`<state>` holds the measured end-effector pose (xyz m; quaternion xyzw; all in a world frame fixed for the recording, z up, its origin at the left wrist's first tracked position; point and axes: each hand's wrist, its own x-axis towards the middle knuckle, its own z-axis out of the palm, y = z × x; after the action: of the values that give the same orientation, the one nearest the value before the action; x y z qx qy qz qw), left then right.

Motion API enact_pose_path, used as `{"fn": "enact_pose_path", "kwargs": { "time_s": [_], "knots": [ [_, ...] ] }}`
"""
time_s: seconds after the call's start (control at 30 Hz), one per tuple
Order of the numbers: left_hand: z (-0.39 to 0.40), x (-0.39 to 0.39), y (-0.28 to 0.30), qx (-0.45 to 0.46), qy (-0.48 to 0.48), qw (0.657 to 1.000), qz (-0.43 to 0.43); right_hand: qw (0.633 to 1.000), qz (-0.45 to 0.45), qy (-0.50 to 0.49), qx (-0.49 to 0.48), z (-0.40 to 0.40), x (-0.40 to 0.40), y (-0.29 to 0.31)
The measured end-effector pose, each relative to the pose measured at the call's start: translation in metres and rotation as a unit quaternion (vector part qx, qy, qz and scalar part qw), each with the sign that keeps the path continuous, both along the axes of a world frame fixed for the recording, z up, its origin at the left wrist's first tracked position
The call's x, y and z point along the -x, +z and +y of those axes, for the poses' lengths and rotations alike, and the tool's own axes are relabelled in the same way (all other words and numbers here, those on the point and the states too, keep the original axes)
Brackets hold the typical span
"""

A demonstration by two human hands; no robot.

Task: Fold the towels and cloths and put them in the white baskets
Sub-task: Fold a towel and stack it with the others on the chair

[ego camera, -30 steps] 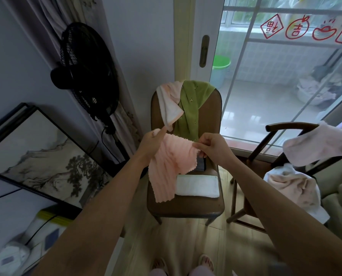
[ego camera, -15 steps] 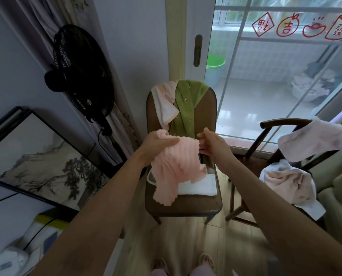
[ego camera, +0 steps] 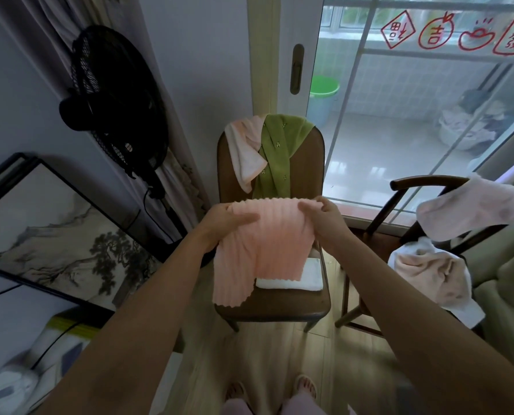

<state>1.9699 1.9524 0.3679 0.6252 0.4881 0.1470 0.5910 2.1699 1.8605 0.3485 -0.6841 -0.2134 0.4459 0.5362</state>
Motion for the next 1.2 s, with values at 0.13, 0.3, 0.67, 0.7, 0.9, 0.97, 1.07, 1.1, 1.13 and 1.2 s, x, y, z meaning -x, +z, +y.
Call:
{"fn": "enact_pose_path", "kwargs": {
  "time_s": [0.13, 0.3, 0.67, 0.7, 0.9, 0.97, 1.07, 1.1, 1.13, 1.2],
  "knots": [
    [0.008, 0.023, -0.012, -0.028, -0.001, 0.998, 0.062, 0.993, -0.101, -0.046, 0.032, -0.003, -0.01, -0.008],
    [0.02, 0.043, -0.022, -0.026, 0.02, 0.997, 0.073, 0.991, -0.104, -0.003, 0.079, -0.004, -0.004, -0.02],
    [0.056, 0.06, -0.059, -0.056, 0.121, 0.989, 0.056, 0.978, -0.096, -0.164, 0.086, 0.009, 0.027, -0.028],
    [0.057, 0.057, -0.059, -0.044, 0.126, 0.99, 0.038, 0.977, -0.093, -0.171, 0.083, 0.011, 0.029, -0.027],
    [0.065, 0.041, -0.071, 0.047, 0.072, 0.994, -0.064, 0.983, -0.076, -0.162, 0.028, 0.026, 0.02, -0.039],
    [0.055, 0.044, -0.092, 0.05, -0.055, 0.991, 0.113, 0.982, -0.099, 0.04, 0.157, 0.016, 0.018, -0.063],
    [0.053, 0.045, -0.112, 0.102, 0.013, 0.985, 0.141, 0.957, -0.113, 0.09, 0.251, 0.007, 0.002, -0.088],
    [0.058, 0.041, -0.114, 0.106, 0.068, 0.985, 0.117, 0.966, -0.098, 0.054, 0.235, 0.009, -0.006, -0.092],
    [0.063, 0.036, -0.116, 0.103, 0.107, 0.984, 0.103, 0.969, -0.092, 0.036, 0.225, 0.012, -0.013, -0.094],
    [0.071, 0.022, -0.115, 0.095, 0.128, 0.982, 0.099, 0.971, -0.087, 0.031, 0.222, 0.021, -0.025, -0.097]
  ]
}}
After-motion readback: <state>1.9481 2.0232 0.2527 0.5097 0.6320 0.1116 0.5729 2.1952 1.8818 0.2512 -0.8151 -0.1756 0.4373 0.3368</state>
